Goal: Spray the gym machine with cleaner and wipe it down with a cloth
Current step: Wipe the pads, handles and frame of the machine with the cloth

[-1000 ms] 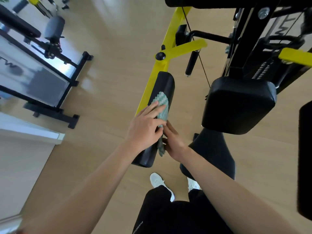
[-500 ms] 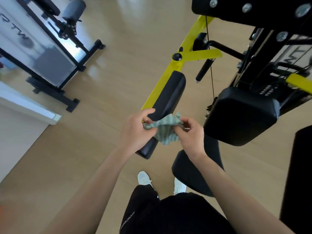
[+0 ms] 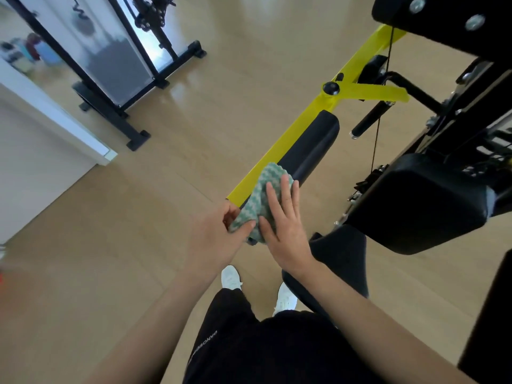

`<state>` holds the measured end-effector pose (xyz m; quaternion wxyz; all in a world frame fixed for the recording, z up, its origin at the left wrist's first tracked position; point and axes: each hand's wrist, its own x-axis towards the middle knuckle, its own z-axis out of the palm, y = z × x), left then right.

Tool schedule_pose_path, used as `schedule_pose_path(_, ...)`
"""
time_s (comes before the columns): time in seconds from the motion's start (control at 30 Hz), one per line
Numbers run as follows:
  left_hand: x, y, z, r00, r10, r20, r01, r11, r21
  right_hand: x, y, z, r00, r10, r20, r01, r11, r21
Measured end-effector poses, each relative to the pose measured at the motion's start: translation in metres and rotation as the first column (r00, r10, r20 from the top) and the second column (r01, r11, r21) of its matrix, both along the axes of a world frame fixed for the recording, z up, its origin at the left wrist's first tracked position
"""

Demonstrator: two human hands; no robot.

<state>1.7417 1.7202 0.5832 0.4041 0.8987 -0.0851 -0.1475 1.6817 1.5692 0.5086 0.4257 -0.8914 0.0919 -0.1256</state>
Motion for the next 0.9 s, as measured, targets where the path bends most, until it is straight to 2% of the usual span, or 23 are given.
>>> schedule_pose_path(0.1,-0.015,0.011,-0.006,0.999,0.017,0.035,-0.017,1.000,-0.016,-0.017,0.024,-0.006,1.000,-0.008,0.000,0.008,0.995,0.097)
schedule_pose_path(0.17,-0.020,0.018,-0.011,0.999,0.037,0.034,-0.035,0.999,-0.040,-0.020,0.025,-0.008,1.000,-0.006,-0.004,0.006,0.995,0.096)
schedule_pose_path(0.37,-0.018,0.012,-0.006,0.991,0.132,-0.008,-0.131,0.978,-0.164,0.012,-0.019,0.002,0.997,-0.057,-0.061,0.048,0.991,-0.125)
schedule_pose_path(0.57,-0.013,0.008,0.006,0.956,0.284,-0.070,-0.288,0.871,-0.399,0.011,-0.018,0.013,0.996,0.083,-0.029,-0.088,0.935,-0.345)
schedule_pose_path(0.63,-0.014,0.015,0.000,0.942,0.322,-0.091,-0.332,0.865,-0.377,0.001,-0.005,0.010,0.997,0.066,-0.032,-0.073,0.925,-0.373)
schedule_pose_path(0.7,-0.015,0.022,-0.010,0.924,0.369,-0.103,-0.383,0.888,-0.255,-0.006,0.003,0.007,0.999,0.015,-0.049,-0.033,0.922,-0.385)
schedule_pose_path(0.77,-0.018,0.027,-0.017,0.924,0.382,-0.004,-0.380,0.916,-0.126,-0.007,0.002,0.009,0.995,-0.065,-0.074,0.030,0.914,-0.404)
schedule_pose_path(0.8,-0.021,0.027,-0.019,0.927,0.355,0.123,-0.349,0.934,-0.071,-0.006,0.001,0.011,0.990,-0.112,-0.091,0.066,0.913,-0.403)
schedule_pose_path(0.83,-0.022,0.026,-0.020,0.916,0.291,0.278,-0.293,0.956,-0.035,-0.005,0.000,0.013,0.981,-0.161,-0.109,0.106,0.914,-0.392)
schedule_pose_path(0.9,-0.023,0.023,-0.022,0.840,0.056,0.540,-0.071,0.997,0.007,-0.005,-0.004,0.013,0.966,-0.233,-0.111,0.183,0.922,-0.341)
